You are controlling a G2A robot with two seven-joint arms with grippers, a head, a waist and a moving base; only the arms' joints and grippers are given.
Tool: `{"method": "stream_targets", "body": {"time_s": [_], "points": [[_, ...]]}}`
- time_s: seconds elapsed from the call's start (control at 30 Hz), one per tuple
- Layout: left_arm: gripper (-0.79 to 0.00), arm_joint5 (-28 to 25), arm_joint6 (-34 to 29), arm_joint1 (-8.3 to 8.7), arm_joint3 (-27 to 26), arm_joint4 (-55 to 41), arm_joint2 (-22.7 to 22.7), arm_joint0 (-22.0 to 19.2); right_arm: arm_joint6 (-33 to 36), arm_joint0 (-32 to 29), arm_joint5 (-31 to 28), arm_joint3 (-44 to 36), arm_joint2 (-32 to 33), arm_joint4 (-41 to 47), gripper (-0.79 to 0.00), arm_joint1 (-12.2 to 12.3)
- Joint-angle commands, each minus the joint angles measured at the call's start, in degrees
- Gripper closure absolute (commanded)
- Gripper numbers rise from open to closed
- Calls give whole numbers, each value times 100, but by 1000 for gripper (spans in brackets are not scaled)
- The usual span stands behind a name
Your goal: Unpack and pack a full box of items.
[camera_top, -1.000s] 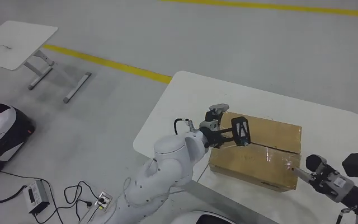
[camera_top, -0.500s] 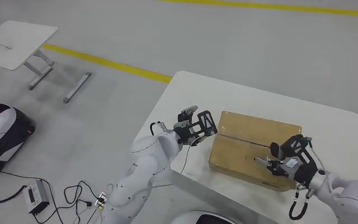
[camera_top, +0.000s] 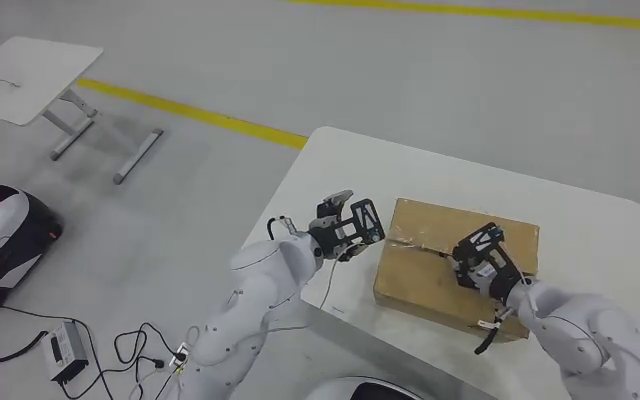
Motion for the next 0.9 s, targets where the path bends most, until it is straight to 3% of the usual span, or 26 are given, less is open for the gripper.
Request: {"method": "stream_targets", "body": {"time_s": [0.0,0.43,0.87], "points": [[-785,-17,16,6,25,-16,26,-21,-9,3,31,-47,18,-180,0,5],[-785,-71,51,40,197,-158,253,-205,137,-285,-107,-834,317,-1903,0,125],[-785,-113,-11,86,257,-297,310,-327,83,-348,-181,-605,37,-3111,0,92]]}}
